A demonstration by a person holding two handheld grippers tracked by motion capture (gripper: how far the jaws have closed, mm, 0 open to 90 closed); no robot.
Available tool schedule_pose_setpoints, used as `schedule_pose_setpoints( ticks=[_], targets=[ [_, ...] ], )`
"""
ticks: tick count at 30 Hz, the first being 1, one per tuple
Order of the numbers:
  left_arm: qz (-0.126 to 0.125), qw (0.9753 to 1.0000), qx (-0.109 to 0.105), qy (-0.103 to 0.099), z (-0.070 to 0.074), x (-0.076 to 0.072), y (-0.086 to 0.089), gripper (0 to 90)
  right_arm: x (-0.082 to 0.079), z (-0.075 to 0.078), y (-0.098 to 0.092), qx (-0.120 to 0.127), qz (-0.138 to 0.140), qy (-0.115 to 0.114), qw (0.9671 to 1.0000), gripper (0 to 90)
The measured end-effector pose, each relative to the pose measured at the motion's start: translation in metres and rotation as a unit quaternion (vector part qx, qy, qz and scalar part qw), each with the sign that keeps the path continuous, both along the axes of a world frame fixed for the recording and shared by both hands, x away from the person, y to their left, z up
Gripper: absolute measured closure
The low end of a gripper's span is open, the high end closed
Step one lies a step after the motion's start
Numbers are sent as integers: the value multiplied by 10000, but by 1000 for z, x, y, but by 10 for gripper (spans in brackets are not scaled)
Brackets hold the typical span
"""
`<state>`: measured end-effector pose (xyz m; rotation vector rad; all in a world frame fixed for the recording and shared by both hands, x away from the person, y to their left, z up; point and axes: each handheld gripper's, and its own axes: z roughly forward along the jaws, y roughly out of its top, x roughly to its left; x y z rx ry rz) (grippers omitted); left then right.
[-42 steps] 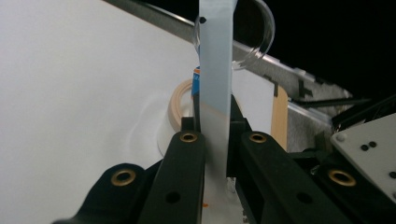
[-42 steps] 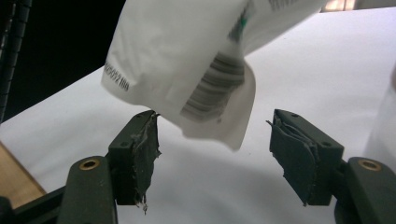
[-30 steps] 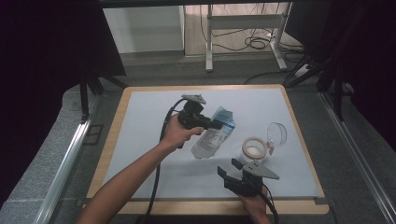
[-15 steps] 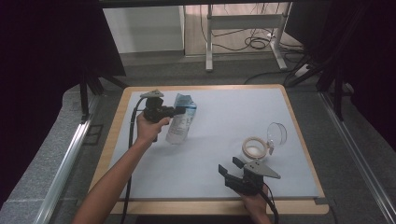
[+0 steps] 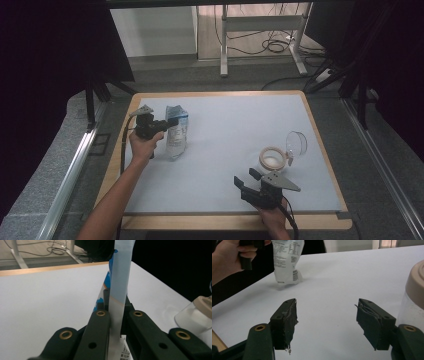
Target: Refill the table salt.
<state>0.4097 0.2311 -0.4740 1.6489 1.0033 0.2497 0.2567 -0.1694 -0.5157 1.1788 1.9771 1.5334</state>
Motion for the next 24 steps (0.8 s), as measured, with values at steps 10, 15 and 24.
schedule_pose_setpoints(
  ticks=[10, 15, 24],
  targets=[
    [97, 9994, 250, -202, -4, -18, 12, 893, 2, 0, 1, 14, -46, 10, 10000, 335],
    [79, 9992, 295, -274, -5, -22, 14, 885, 3, 0, 0, 12, -74, 9, 10000, 335],
    [64, 9992, 301, -270, -4, -17, 14, 840, 4, 1, -4, 33, -117, -14, 9999, 335]
  ],
)
